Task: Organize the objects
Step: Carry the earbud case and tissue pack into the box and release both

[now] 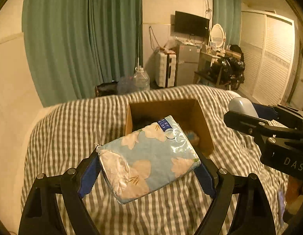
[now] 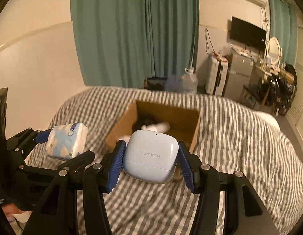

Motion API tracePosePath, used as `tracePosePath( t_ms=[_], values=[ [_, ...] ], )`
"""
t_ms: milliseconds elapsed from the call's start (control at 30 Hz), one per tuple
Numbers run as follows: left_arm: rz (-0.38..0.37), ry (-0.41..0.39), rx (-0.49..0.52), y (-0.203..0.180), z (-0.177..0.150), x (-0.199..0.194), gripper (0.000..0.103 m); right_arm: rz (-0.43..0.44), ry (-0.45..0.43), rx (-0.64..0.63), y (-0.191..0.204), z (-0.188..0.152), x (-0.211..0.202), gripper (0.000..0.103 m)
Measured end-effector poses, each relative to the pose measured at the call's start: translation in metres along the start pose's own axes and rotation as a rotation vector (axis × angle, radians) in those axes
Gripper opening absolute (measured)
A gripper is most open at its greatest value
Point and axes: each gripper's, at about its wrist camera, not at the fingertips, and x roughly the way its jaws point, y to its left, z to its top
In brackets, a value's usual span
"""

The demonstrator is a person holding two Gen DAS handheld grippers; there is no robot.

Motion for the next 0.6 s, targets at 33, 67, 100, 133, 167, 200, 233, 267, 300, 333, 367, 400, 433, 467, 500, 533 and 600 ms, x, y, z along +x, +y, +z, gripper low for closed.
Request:
tracePosePath(
  t_ms=[33,67,100,133,167,200,233,267,300,333,367,400,433,467,500,533,600],
  values=[
    [-0.003,-0.005,-0.005,0.003,0.008,0.006,0.088,-0.006,-0.007,-0.003,0.000,0.007,0.002,0.053],
    [0.001,-0.010,-0.002,0.004,0.014,0.012,0.088,-0.013,-0.012,-0.007,-0.001,0.013,0.005,0.053],
    [0.009,-0.014,0.007,0.005,0.021,0.020,0.088,-0.018,-0.015,-0.010,-0.002,0.020,0.011,0.053],
    [0.016,-0.014,0.020,0.005,0.028,0.030,0.088,-0.021,-0.016,-0.008,-0.004,0.027,0.019,0.053],
    [0.015,-0.010,0.027,0.006,0.032,0.039,0.087,-0.022,-0.014,-0.003,-0.007,0.033,0.028,0.053],
    [0.006,-0.002,0.032,0.006,0.037,0.050,0.087,-0.021,-0.010,0.001,-0.009,0.037,0.033,0.053],
    [-0.003,0.005,0.031,0.006,0.041,0.061,0.087,-0.016,-0.001,0.009,-0.013,0.042,0.046,0.053],
    [-0.010,0.011,0.030,0.007,0.043,0.071,0.087,-0.014,0.005,0.015,-0.017,0.044,0.055,0.053],
    [-0.017,0.018,0.029,0.008,0.045,0.082,0.087,-0.015,0.015,0.022,-0.022,0.047,0.067,0.053],
    [-0.028,0.029,0.028,0.008,0.047,0.096,0.087,-0.019,0.022,0.029,-0.025,0.049,0.076,0.053],
    [-0.035,0.035,0.026,0.008,0.047,0.106,0.087,-0.023,0.030,0.038,-0.030,0.050,0.086,0.053],
    [-0.045,0.045,0.025,0.008,0.047,0.118,0.087,-0.024,0.042,0.048,-0.034,0.050,0.098,0.053],
    [-0.053,0.058,0.026,0.008,0.046,0.132,0.087,-0.025,0.058,0.061,-0.040,0.050,0.112,0.053],
    [-0.059,0.070,0.031,0.008,0.046,0.143,0.087,-0.024,0.071,0.067,-0.044,0.049,0.123,0.053],
    [-0.069,0.086,0.036,0.007,0.044,0.155,0.087,-0.026,0.086,0.070,-0.048,0.047,0.136,0.053],
    [-0.087,0.107,0.034,0.006,0.043,0.168,0.087,-0.030,0.102,0.069,-0.051,0.045,0.150,0.053],
    [-0.111,0.124,0.033,0.005,0.041,0.182,0.087,-0.033,0.129,0.066,-0.054,0.038,0.171,0.053]
  ],
)
